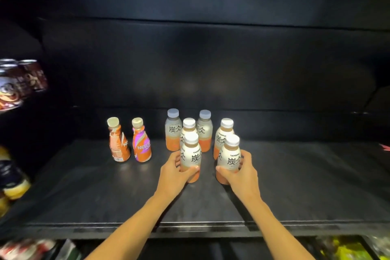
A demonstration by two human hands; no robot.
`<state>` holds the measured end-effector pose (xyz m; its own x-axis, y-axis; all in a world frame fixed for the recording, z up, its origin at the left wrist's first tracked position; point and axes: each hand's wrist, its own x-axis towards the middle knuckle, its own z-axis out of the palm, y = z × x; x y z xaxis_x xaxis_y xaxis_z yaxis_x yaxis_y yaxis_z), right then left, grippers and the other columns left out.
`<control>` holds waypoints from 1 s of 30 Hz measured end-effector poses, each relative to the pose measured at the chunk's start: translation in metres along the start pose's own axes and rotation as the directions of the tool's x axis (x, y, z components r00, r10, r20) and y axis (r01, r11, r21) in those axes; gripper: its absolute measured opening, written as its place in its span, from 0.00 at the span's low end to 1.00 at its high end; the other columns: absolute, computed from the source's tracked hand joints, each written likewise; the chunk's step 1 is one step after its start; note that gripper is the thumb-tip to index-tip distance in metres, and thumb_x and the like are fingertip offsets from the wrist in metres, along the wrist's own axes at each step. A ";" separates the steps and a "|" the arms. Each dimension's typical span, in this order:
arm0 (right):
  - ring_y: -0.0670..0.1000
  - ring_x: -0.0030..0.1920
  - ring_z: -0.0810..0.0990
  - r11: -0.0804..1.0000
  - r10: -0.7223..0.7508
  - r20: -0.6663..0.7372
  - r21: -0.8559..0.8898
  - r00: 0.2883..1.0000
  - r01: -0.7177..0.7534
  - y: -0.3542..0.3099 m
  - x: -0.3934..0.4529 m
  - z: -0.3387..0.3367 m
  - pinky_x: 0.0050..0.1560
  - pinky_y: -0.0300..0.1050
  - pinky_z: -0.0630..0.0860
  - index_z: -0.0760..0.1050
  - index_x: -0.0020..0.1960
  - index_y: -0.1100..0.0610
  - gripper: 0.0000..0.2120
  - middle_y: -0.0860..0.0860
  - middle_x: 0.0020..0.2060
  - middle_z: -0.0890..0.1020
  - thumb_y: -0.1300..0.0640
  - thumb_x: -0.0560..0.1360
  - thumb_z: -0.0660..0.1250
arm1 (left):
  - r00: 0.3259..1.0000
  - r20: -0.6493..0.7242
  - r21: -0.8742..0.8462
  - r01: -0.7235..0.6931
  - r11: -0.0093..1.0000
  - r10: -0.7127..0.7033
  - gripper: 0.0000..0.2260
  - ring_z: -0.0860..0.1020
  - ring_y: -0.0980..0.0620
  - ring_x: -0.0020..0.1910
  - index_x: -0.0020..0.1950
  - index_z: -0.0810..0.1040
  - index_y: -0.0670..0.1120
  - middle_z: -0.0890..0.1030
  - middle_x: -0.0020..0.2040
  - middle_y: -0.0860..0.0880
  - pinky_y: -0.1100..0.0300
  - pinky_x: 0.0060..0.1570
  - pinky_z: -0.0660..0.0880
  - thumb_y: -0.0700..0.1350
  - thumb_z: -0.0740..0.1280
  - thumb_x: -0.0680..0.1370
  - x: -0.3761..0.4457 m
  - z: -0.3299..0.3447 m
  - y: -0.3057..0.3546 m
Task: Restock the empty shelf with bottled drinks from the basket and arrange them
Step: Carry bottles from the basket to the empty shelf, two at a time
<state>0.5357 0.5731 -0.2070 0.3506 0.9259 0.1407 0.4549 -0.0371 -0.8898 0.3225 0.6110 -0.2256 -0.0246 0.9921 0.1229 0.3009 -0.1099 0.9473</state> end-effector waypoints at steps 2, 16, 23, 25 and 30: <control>0.47 0.53 0.80 1.000 0.000 0.016 -0.011 1.000 0.000 -0.001 0.001 -0.001 0.51 0.43 0.75 0.66 0.67 0.45 0.35 0.42 0.54 0.80 0.51 0.68 0.82 | 1.000 0.012 0.043 0.004 0.999 -0.004 0.32 0.78 0.66 0.57 0.71 0.72 0.50 0.80 0.61 0.58 0.72 0.54 0.74 0.48 0.80 0.70 -0.003 -0.001 0.005; 0.58 0.66 0.76 0.929 -0.083 0.025 -0.359 0.996 0.086 -0.048 -0.041 -0.045 0.57 0.55 0.75 0.65 0.72 0.56 0.37 0.54 0.69 0.76 0.36 0.73 0.72 | 0.998 -0.061 0.535 0.003 0.845 0.035 0.33 0.72 0.46 0.71 0.78 0.65 0.50 0.71 0.75 0.49 0.45 0.67 0.72 0.66 0.62 0.78 -0.068 -0.068 0.058; 0.56 0.45 0.80 0.767 -0.244 0.132 -0.580 0.961 0.274 -0.098 -0.106 -0.028 0.42 0.52 0.78 0.75 0.51 0.53 0.19 0.52 0.46 0.82 0.38 0.75 0.68 | 0.971 -0.050 0.762 -0.114 0.638 0.233 0.21 0.79 0.52 0.45 0.51 0.75 0.54 0.80 0.46 0.53 0.46 0.53 0.78 0.68 0.53 0.78 -0.120 -0.159 0.062; 0.54 0.43 0.78 0.727 -0.297 0.166 -0.599 0.940 0.336 -0.117 -0.130 -0.012 0.40 0.49 0.74 0.76 0.49 0.53 0.18 0.51 0.44 0.82 0.38 0.75 0.67 | 0.973 -0.065 0.827 -0.072 0.558 0.221 0.28 0.80 0.48 0.57 0.62 0.77 0.52 0.81 0.57 0.49 0.44 0.62 0.75 0.69 0.50 0.78 -0.139 -0.190 0.059; 0.58 0.58 0.80 0.622 -0.440 0.312 -0.570 0.842 0.536 -0.173 -0.196 0.052 0.56 0.53 0.74 0.79 0.64 0.57 0.24 0.56 0.56 0.84 0.40 0.77 0.67 | 0.984 -0.137 0.875 0.067 0.480 0.113 0.31 0.69 0.46 0.74 0.76 0.70 0.49 0.71 0.75 0.46 0.44 0.73 0.64 0.67 0.50 0.81 -0.203 -0.287 0.049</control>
<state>0.3453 0.4176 -0.1035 -0.1602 0.9134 0.3742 0.9380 0.2589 -0.2305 0.0688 0.3868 -0.1194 -0.1210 0.9557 0.2682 0.9768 0.0664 0.2038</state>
